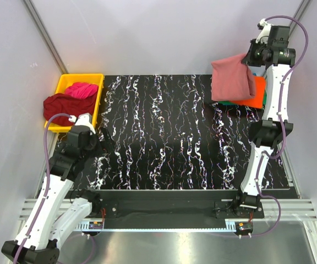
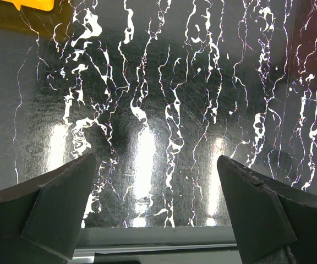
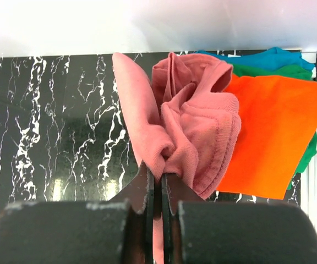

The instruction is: Fold and stack the t-shirts

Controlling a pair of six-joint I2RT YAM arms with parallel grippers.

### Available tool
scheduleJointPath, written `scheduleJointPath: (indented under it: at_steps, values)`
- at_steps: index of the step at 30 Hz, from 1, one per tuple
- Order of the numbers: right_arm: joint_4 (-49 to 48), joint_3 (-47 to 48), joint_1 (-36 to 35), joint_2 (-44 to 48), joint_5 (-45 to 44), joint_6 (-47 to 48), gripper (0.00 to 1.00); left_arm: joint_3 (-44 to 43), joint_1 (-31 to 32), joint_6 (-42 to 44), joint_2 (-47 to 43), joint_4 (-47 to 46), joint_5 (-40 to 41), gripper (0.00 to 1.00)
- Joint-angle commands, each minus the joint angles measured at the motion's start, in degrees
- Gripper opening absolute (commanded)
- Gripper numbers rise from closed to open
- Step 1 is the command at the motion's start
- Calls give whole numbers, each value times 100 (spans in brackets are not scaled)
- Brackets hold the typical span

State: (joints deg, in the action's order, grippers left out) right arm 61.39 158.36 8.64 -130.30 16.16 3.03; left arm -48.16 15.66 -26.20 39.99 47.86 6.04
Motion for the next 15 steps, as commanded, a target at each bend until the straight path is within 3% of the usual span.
scheduleJointPath:
  at_steps: [1,15]
  values:
    - [-487,379,154,-39,194,-118,0,0,-19,-17,9,-268,20,98]
    - [-1445,221,638,-557,36,-540,0,0,-19,-17,115,-268,46,98]
